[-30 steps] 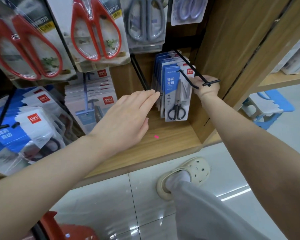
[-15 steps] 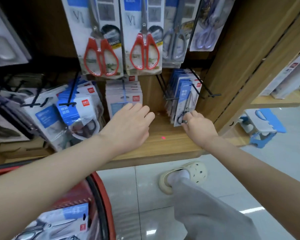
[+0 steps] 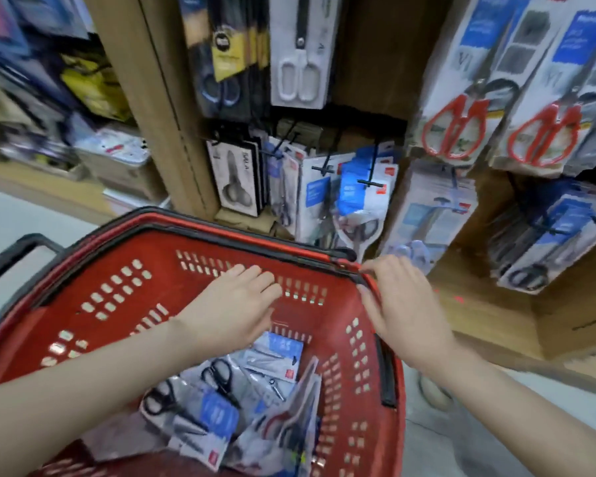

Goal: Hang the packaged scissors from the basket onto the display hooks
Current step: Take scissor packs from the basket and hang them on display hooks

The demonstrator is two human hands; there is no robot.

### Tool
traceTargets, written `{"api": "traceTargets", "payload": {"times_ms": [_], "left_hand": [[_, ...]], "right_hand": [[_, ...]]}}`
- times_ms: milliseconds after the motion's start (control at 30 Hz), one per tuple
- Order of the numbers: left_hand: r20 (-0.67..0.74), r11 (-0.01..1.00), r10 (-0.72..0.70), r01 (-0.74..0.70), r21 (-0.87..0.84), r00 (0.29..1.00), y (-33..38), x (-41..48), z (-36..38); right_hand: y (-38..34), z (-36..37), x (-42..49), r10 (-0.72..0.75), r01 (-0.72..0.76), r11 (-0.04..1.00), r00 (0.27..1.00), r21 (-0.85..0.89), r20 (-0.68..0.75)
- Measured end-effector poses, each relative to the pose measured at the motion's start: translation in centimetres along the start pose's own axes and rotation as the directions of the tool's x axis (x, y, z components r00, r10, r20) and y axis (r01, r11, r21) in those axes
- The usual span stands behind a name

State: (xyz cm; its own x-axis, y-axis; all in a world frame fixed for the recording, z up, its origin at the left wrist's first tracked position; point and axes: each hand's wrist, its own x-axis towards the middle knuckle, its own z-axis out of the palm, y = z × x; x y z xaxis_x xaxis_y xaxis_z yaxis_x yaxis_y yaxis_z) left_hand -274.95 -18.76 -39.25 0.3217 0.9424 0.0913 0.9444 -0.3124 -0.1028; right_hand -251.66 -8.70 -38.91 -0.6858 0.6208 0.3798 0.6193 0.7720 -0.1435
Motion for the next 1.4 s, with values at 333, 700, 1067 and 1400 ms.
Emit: {"api": "traceTargets", "payload": {"times_ms": [333,700,1067,1400], "left_hand": [[0.602,0.928,-0.100,0.293,-0.232,0.792,-4.8,-9.7,10.3],[0.817,0.803,0.102,0.438,-0.404,0.568,-4.7,-10.1,19.8],[0.796,0.796,0.202,0.378,-0.473,0.570,-4.2,-11.8,22.5],[0.693,0.467,-0.293,0.731,-0.498,0.659,-7.3,-10.6,18.8]], "right_hand": [[-11.1,14.5,-0.4,0.014,-0.311,0.892,0.743,0.328,0.669],[-9.3,25.3,-10.0,0.159,-0.602,0.798,0.246,0.022,0.956],[-8.7,24.8,-7.2,0.093,-0.569,0.820,0.242,0.063,0.966],[-9.4,20.8,-0.4,0.308,-0.714,0.649,0.564,0.265,0.766]]}}
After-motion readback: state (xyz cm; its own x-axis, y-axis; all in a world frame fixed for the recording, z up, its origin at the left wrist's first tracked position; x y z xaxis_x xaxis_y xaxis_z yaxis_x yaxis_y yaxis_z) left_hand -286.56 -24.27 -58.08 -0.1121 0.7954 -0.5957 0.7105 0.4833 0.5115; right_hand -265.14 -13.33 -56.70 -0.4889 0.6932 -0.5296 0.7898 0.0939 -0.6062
